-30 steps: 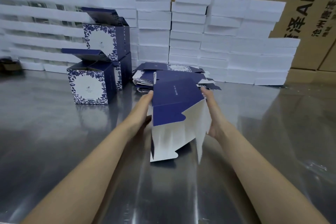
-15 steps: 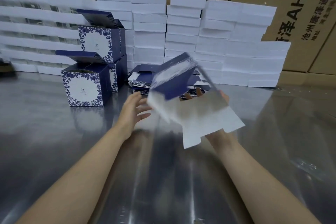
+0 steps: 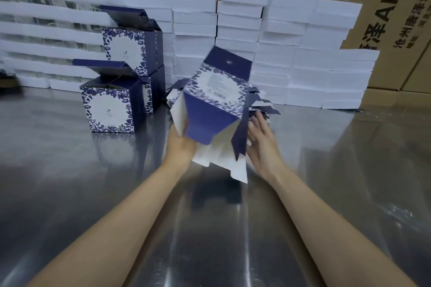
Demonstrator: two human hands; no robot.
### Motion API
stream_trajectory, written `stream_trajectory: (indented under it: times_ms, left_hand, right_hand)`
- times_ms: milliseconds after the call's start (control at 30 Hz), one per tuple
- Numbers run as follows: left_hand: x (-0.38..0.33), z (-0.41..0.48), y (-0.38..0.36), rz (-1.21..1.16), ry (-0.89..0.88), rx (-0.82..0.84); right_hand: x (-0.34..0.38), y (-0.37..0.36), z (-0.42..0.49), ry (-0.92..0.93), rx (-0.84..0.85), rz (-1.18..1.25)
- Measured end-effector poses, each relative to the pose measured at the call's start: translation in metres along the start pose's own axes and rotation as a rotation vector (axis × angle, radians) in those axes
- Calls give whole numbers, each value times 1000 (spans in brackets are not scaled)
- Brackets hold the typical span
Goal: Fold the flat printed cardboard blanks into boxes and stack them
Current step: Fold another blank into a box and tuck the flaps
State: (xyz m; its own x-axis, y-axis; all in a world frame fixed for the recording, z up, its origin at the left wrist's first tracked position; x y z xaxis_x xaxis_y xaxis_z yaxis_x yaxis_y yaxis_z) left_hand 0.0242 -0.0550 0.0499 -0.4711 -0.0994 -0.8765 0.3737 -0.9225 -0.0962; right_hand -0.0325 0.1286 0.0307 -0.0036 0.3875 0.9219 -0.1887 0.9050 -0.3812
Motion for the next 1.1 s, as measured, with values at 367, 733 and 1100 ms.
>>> stream_trajectory:
  times_ms: [367, 733, 1100]
  left_hand:
    - [10, 1, 8, -16, -112, -177]
    - [15, 12, 20, -373, 330, -173]
    - [31, 19, 25, -622, 497, -172]
  right_hand:
    - [-19, -23, -14, 233, 166, -657]
    - [15, 10, -5, 357, -241, -81]
    - [-10, -20, -20, 383, 101, -750]
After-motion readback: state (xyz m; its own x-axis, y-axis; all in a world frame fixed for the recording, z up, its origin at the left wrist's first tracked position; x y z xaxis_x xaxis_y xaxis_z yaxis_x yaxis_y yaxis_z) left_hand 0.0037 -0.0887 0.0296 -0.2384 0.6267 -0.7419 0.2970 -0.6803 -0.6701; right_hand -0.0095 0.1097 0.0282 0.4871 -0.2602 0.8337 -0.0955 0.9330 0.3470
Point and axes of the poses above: each hand's wrist, its own z-axis towards the middle knuckle, its own y-axis out of the back of the hand, x = y × z, the point moved 3 cm from there along z, towards the middle knuckle, and after that the axes turned 6 degrees about -y, right-handed, at the moved point
